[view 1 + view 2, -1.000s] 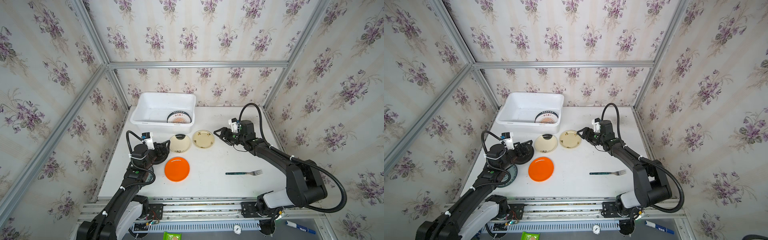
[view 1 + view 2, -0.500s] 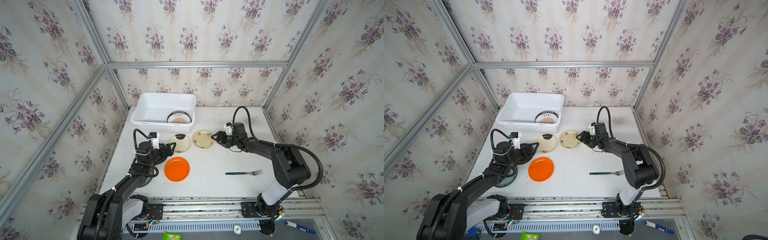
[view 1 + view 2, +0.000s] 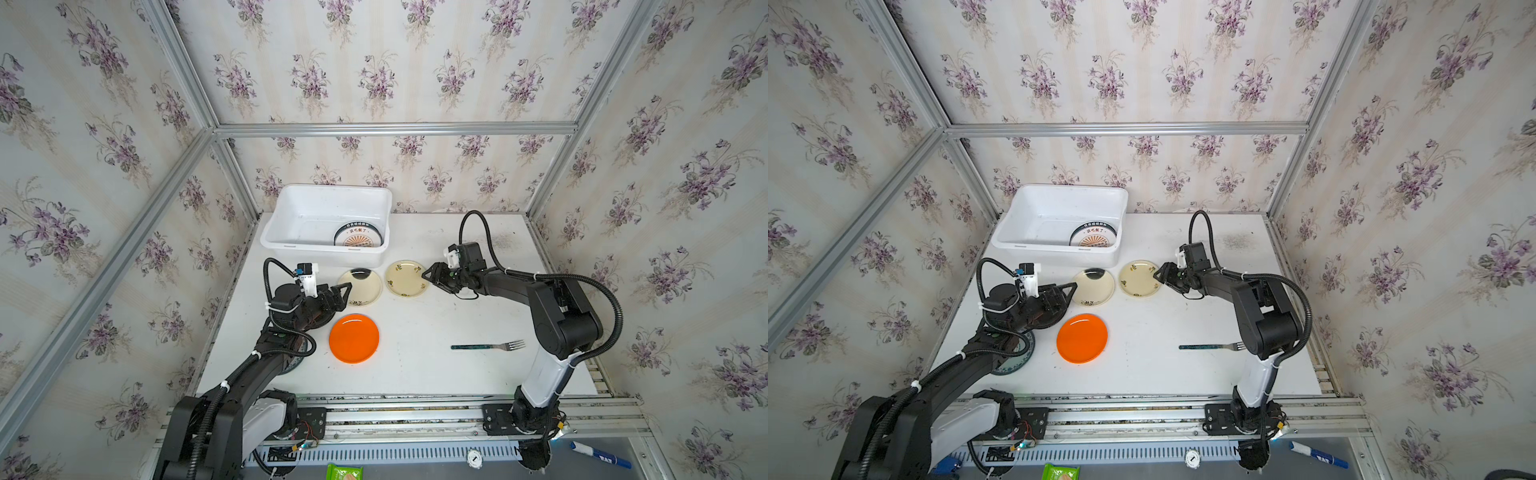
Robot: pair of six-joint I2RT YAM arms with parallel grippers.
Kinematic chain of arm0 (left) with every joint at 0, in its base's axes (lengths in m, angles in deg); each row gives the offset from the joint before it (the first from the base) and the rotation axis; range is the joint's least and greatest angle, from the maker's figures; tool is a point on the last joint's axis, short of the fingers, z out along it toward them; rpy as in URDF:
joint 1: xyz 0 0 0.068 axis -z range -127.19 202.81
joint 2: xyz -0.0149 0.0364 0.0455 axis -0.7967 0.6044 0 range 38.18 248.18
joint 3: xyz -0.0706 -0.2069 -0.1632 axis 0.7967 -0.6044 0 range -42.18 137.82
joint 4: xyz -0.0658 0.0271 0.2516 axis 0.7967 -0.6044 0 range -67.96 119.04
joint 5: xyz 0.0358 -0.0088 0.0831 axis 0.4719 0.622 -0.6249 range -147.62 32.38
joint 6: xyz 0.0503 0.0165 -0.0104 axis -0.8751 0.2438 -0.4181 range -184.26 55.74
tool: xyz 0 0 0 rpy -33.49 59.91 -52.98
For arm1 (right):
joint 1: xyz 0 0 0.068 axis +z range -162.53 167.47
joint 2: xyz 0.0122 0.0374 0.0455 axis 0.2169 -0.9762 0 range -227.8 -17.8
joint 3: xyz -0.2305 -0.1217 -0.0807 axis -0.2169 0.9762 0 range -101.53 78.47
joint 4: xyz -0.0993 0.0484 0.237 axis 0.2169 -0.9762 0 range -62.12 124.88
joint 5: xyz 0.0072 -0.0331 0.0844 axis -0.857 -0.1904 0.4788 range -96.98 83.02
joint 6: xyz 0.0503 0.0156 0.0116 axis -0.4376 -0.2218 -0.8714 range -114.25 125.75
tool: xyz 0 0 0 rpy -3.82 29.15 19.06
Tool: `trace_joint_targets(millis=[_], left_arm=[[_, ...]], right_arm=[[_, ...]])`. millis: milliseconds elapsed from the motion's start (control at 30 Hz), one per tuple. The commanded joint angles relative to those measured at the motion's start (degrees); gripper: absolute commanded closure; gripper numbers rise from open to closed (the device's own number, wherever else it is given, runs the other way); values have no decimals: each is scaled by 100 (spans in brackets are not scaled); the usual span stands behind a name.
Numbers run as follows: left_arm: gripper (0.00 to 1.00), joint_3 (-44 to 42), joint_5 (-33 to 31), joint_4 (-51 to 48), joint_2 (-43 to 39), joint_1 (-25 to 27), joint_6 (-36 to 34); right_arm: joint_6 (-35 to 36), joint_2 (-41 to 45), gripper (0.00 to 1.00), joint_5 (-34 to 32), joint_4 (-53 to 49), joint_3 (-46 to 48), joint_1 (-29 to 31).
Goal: Place the plates into the plastic bin on the countertop
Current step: 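Move the right gripper to the cream plate with red-black characters while left gripper waits, then pinch the rim of the cream plate with the right gripper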
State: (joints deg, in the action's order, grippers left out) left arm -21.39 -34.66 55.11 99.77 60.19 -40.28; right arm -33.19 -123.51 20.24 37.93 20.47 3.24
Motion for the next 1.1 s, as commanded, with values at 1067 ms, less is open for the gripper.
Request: trace_joint_targets(millis=[1067], left_arm=[[0,188,-81,-212,161,-8,-133]], right_arm=[[-140,-604,69,38,52,-238,-30]])
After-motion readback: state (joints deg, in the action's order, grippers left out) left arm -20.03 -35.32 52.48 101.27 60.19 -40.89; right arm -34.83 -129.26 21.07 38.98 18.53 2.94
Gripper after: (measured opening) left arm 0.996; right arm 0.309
